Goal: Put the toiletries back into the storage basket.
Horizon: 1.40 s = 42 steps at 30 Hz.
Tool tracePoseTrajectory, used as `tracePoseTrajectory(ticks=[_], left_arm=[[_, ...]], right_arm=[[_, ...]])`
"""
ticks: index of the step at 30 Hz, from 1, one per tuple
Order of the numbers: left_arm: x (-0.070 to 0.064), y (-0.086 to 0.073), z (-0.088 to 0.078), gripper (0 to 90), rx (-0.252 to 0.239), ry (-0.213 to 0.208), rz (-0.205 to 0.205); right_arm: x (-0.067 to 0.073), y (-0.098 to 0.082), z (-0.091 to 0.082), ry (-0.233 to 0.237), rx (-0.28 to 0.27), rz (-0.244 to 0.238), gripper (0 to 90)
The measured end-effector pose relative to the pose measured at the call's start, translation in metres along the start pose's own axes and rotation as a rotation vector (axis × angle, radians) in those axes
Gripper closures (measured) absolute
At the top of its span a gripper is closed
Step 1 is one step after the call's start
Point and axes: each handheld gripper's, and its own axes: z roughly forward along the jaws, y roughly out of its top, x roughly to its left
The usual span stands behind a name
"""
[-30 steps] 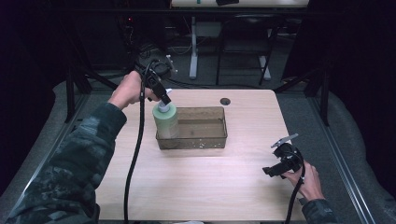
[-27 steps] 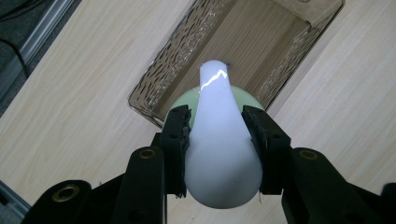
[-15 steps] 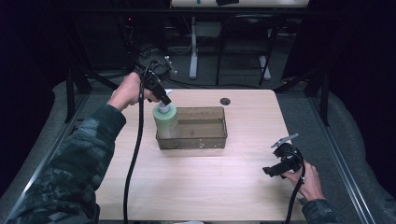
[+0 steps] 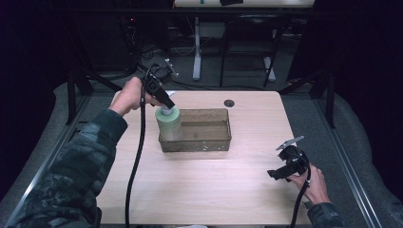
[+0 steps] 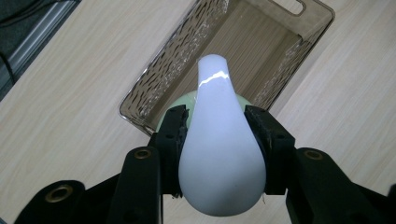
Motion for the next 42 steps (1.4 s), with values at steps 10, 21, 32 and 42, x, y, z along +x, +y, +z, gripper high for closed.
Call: tracePoseTrajectory(ticks=[10,21,32,42], left_arm=[[-0.005,-0.001,-0.009,33.2,-0.061,0.009,-0.01],[-0.006,-0.015,-0.025,14.2,-0.148,0.013,-0.053],[-0.018,-0.047,-0.031,2.4,-0.181,0.046,-0.055],[-0.031,-0.08,-0.027,0.0,-0.201,0.05,-0.064]], right_arm=[[0.0,0.0,0.0,-0.002,0.0,-0.003,3.0],[0.0,0.0,-0.001,-0.003,0.001,-0.007,3.0],[0.0,0.0,-0.001,-0.003,-0.001,-0.006,3.0],[0.002,0.001,-0.001,-0.005,-0.004,-0.006,3.2]])
